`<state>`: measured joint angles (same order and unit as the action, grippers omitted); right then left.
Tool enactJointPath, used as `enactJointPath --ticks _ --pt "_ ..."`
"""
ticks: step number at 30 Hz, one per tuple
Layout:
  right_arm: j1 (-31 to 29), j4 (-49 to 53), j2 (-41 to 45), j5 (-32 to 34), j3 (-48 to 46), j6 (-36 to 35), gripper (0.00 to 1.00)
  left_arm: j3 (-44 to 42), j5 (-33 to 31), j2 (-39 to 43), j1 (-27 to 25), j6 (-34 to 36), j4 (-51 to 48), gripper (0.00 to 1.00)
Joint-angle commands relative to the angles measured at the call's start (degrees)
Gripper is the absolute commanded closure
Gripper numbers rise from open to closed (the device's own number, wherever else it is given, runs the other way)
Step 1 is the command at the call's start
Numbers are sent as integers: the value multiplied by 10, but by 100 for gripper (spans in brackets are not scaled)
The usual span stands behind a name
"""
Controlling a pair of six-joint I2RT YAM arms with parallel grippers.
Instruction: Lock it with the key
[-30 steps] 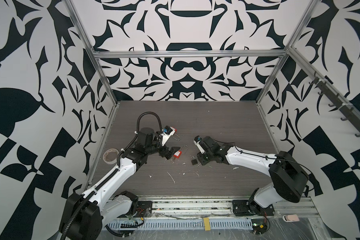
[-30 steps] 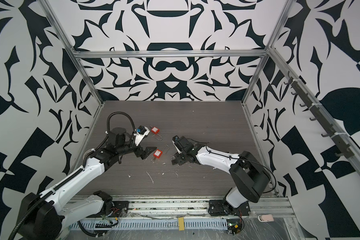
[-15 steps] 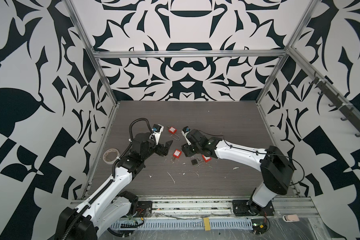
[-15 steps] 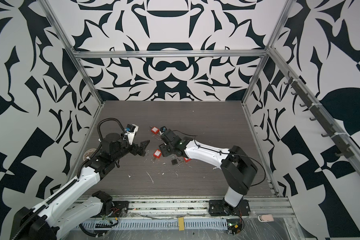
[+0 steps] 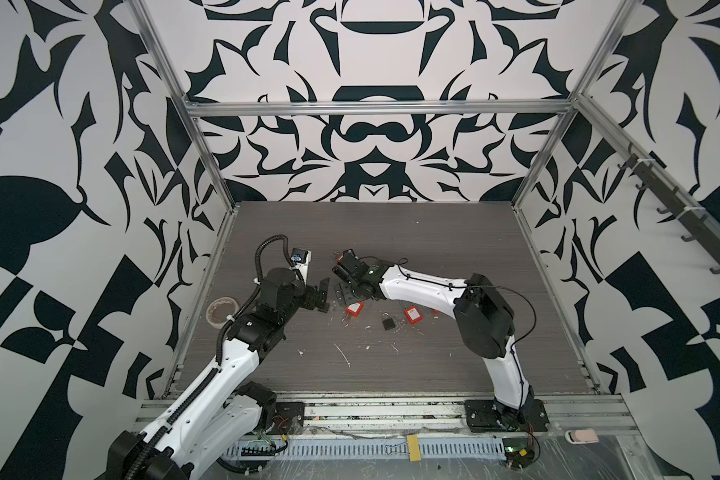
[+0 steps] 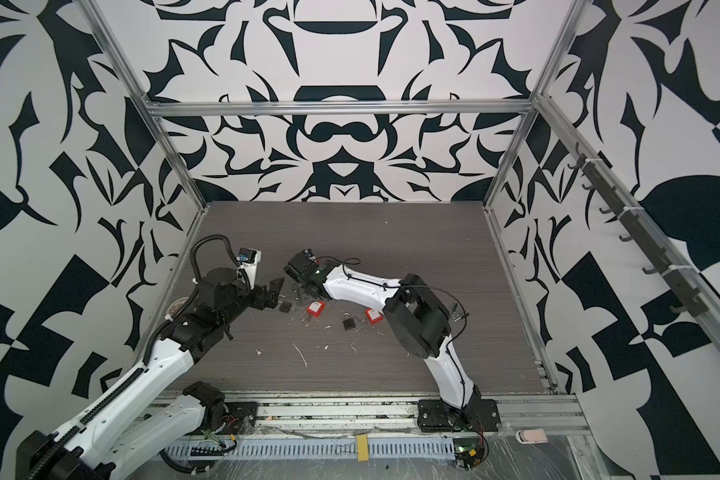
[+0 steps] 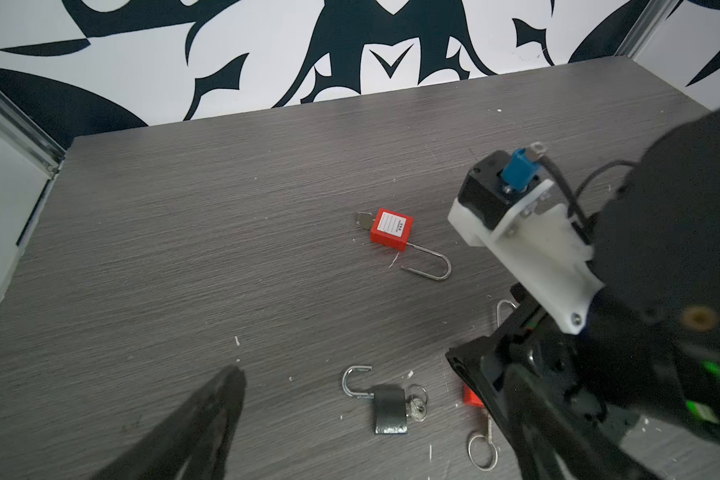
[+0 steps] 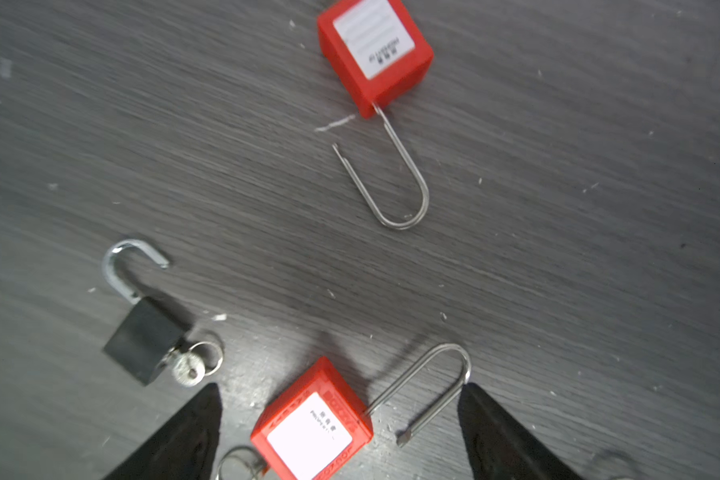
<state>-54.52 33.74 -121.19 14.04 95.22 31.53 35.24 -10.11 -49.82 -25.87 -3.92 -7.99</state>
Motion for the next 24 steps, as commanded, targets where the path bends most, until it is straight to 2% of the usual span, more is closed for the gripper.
enactJointPath --ticks 1,7,13,19,24 --pt "-10 52 -3 43 30 17 8 -1 -16 10 2 -11 -11 1" --pt "-14 58 -19 69 36 18 8 -1 -15 6 2 -8 -12 1" --pt "-16 73 -13 60 25 -5 10 2 -9 -1 2 -8 -14 1" --pt "-17 93 29 60 -29 -51 15 3 -6 -7 2 -8 -13 1" --pt "-16 92 76 43 -71 -61 17 4 0 -11 2 -9 -12 1"
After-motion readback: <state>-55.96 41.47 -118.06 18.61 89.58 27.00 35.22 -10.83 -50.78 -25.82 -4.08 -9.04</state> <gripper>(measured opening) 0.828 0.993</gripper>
